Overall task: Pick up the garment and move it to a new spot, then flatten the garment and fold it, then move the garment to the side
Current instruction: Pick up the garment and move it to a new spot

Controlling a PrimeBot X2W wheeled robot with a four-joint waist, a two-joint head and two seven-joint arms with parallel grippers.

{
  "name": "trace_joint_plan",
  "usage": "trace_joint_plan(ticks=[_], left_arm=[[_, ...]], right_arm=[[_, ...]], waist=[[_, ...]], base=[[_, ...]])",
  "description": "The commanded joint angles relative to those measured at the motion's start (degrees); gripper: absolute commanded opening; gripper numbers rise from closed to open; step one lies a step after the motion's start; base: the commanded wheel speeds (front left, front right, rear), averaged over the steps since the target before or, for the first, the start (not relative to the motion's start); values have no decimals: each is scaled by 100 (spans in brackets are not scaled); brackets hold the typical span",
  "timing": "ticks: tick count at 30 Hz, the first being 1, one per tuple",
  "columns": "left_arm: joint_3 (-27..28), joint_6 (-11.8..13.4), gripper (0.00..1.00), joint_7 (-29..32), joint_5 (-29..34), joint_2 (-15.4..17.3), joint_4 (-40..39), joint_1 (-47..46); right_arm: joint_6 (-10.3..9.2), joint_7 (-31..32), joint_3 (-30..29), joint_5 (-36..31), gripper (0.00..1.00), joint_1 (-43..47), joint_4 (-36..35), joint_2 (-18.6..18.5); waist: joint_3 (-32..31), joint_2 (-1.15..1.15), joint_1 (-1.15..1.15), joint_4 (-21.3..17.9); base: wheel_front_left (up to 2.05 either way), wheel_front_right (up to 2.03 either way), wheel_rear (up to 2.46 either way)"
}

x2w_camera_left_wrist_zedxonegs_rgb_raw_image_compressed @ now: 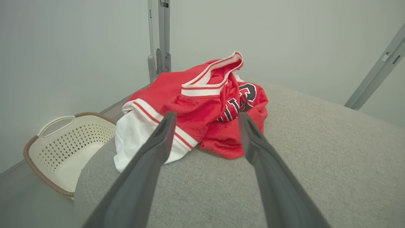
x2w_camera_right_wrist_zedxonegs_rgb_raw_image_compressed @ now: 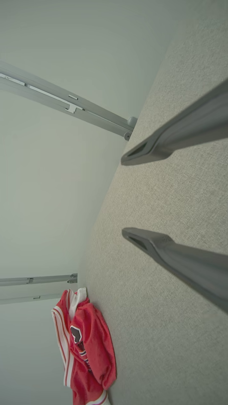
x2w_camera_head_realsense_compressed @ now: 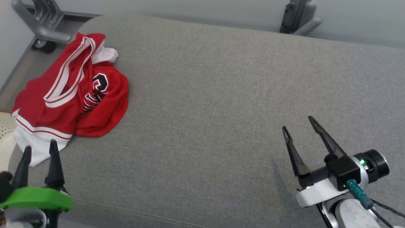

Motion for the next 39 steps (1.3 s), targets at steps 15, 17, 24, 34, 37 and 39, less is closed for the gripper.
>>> trace_joint_plan(ticks=[15, 17, 24, 34, 37, 39], left_arm=[[-481, -42, 100, 555, -1124, 1061, 2321, -2978], [-545, -40, 100, 623, -1331, 1180, 2658, -3252], [-972, -38, 100, 1208, -2115, 1565, 3578, -3933], [-1662, -38, 0, 1388, -3027, 1708, 3940, -3964], [-1866, -38, 0, 1238, -3195, 1794, 3777, -3837], [-1914, -38, 0, 1075, -3365, 1930, 3677, -3743]], right_arm=[[-4, -20, 40, -216, 100, -788, -323, -510], [-4, -20, 49, -235, 100, -810, -353, -549], [-4, -19, 85, -291, 100, -943, -468, -769], [-6, 14, -16, -273, 100, -858, -402, -660], [-5, 6, 23, -239, 100, -881, -385, -571], [-5, -5, 60, -218, 100, -887, -364, -511]], waist=[[2297, 0, 0, -47], [2393, 0, 0, -68], [2833, 0, 0, -234], [2787, 0, 0, -287], [2606, 0, 0, -261], [2455, 0, 0, -255]], base=[[0, 0, 0], [0, 0, 0], [0, 0, 0], [0, 0, 0], [0, 0, 0], [0, 0, 0]])
